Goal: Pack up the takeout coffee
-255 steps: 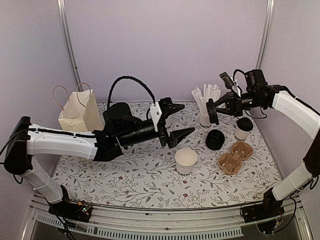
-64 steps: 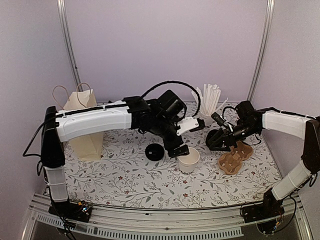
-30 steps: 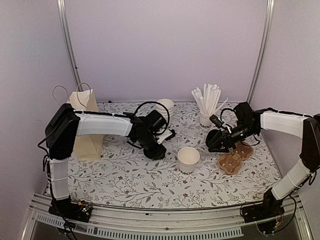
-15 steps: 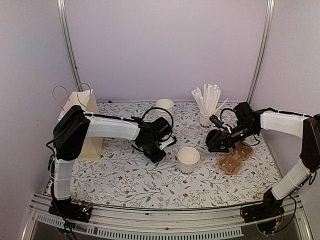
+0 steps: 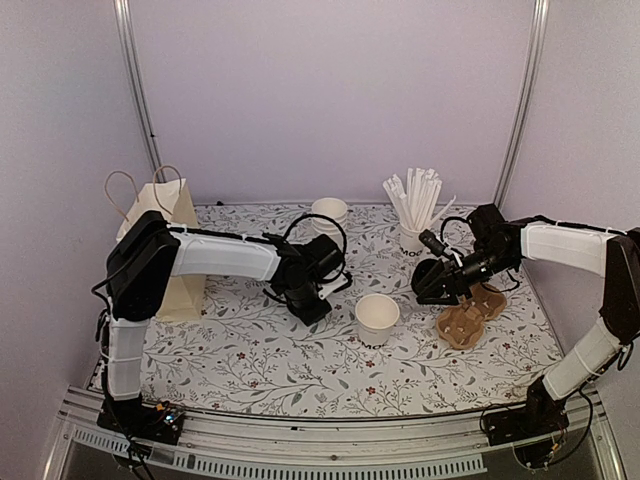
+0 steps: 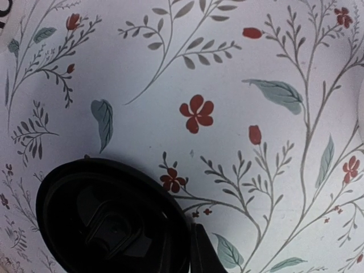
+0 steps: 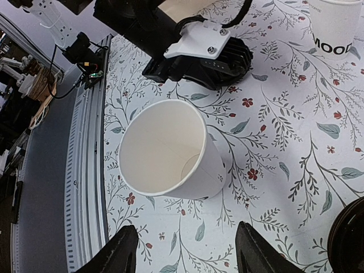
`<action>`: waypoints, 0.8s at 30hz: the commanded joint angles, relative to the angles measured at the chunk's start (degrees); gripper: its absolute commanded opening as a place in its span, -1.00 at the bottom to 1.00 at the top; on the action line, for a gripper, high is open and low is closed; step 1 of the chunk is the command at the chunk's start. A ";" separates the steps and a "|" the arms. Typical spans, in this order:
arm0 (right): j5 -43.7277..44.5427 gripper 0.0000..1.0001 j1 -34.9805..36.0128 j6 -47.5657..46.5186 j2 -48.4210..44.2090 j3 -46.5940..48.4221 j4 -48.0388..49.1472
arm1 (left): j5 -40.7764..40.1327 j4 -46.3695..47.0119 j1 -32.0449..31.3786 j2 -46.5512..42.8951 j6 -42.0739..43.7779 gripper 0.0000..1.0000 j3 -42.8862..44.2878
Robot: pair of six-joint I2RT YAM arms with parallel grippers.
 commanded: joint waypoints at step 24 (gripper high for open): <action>-1.97 0.57 3.11 10.19 -6.48 24.59 7.57 | 40.25 45.20 6.38 -30.17 -14.66 -0.70 -3.84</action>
